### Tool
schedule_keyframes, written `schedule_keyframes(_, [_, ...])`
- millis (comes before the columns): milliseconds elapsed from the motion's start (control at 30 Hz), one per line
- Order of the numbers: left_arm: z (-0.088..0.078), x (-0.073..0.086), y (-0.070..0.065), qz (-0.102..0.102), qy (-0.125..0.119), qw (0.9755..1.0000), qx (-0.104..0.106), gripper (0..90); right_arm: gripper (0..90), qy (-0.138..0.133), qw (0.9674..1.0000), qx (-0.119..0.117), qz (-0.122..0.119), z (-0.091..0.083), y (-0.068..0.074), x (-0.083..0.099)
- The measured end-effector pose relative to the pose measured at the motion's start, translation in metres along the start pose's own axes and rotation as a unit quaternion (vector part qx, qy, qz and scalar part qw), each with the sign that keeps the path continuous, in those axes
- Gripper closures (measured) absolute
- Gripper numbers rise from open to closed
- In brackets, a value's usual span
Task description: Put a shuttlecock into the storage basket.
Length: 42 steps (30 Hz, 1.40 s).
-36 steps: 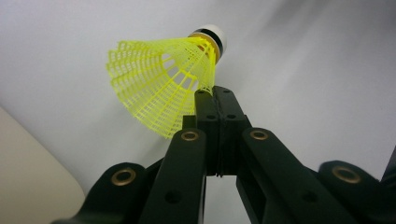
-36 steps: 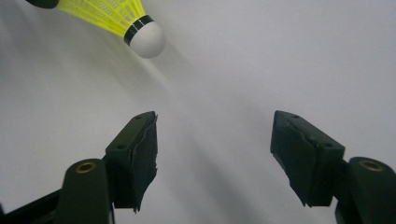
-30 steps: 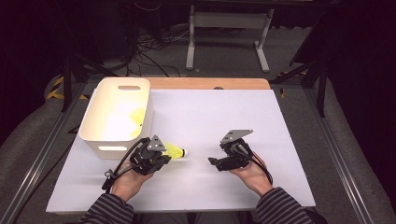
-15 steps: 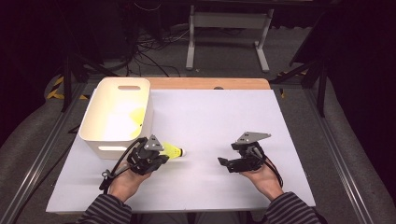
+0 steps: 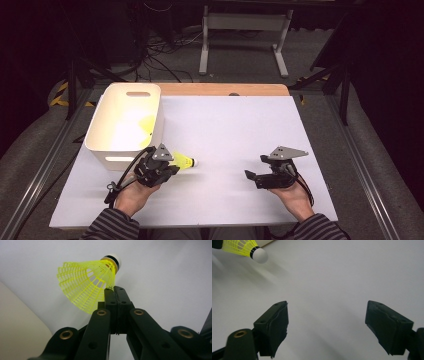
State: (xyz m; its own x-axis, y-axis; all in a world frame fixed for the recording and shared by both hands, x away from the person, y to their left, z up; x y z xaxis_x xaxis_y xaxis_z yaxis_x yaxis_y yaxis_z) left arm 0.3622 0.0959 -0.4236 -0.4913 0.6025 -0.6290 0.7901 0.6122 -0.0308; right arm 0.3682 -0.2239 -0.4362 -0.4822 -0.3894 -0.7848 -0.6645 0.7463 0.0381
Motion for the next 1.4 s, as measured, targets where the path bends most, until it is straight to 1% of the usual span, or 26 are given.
schedule_keyframes(67, [-0.001,0.000,0.001,0.002,-0.002,1.0000,0.001,90.0,18.3,-0.003,1.0000,0.003,0.005,-0.002,-0.002,0.002])
schedule_keyframes(133, [-0.002,0.000,0.001,0.000,-0.003,1.0000,0.001,90.0,18.2,-0.005,0.9999,0.008,0.005,-0.004,-0.005,0.005])
schedule_keyframes(267, [-0.004,-0.001,0.002,0.001,-0.004,1.0000,0.001,90.0,17.6,-0.013,0.9997,0.015,0.013,-0.008,-0.008,0.010])
schedule_keyframes(333, [-0.005,0.000,0.001,-0.002,-0.004,1.0000,0.002,90.0,17.7,-0.021,0.9995,0.017,0.015,-0.009,-0.010,0.012])
schedule_keyframes(400, [-0.007,-0.001,0.002,-0.002,-0.005,1.0000,0.002,90.0,17.6,-0.026,0.9993,0.018,0.017,-0.011,-0.011,0.014])
schedule_keyframes(633, [-0.010,-0.001,0.003,-0.002,-0.004,1.0000,0.000,90.0,14.0,-0.041,0.9984,0.032,0.021,-0.015,-0.015,0.022])
schedule_keyframes(733, [-0.012,-0.002,0.003,-0.003,-0.003,1.0000,0.001,90.0,12.7,-0.047,0.9980,0.034,0.025,-0.015,-0.016,0.026])
schedule_keyframes(867, [-0.015,-0.004,0.003,-0.001,-0.004,1.0000,0.001,90.0,12.2,-0.056,0.9974,0.038,0.023,-0.016,-0.017,0.031])
schedule_keyframes(1033, [-0.018,-0.007,0.002,-0.004,-0.008,1.0000,0.003,90.0,11.9,-0.071,0.9961,0.042,0.031,-0.019,-0.020,0.035])
schedule_keyframes(1067, [-0.019,-0.007,0.002,-0.004,-0.006,1.0000,0.006,90.0,11.8,-0.075,0.9958,0.043,0.030,-0.020,-0.021,0.036])
schedule_keyframes(1167, [-0.021,-0.009,0.001,-0.005,-0.007,1.0000,0.004,90.0,11.6,-0.082,0.9950,0.045,0.034,-0.021,-0.022,0.037])
schedule_keyframes(1400, [-0.026,-0.013,0.002,-0.008,-0.006,0.9999,0.008,90.0,11.4,-0.086,0.9944,0.050,0.034,-0.022,-0.024,0.041])
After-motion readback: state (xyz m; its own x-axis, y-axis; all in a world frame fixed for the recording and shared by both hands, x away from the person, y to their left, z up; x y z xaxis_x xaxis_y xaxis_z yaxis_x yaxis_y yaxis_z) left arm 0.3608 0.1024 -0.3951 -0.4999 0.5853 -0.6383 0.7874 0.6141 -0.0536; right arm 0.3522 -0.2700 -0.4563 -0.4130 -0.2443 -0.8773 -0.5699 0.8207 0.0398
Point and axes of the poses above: each handheld gripper's, and its own axes: z roughly forward along the jaws, x roughly out of its underside, y roughly to its left, the point moved 5 cm from there along z, roughly forward along the jaws, and after that the axes turned 1 degree about -z, right-handed, at the moved point
